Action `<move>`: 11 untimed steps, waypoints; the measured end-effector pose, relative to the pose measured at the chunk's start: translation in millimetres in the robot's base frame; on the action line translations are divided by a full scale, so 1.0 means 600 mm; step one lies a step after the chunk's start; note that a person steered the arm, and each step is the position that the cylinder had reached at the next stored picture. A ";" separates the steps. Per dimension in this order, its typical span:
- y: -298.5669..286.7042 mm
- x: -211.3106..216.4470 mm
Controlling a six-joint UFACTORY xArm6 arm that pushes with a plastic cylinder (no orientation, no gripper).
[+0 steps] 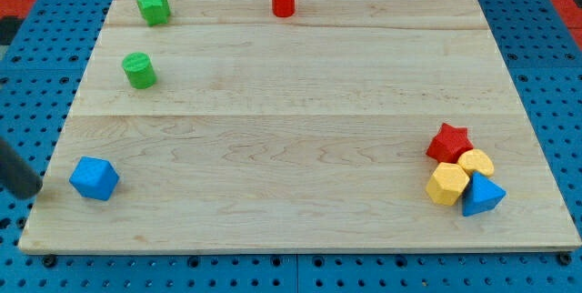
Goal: Move the green circle towards the blue cube
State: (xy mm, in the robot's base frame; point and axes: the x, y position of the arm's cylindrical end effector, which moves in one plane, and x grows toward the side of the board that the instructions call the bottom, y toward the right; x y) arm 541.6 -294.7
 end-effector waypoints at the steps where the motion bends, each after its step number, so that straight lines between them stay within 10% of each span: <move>1: 0.195 -0.001; 2: 0.334 0.040; 3: 0.246 0.041; 5: 0.079 -0.230; 9: 0.329 -0.356; 11: 0.369 -0.239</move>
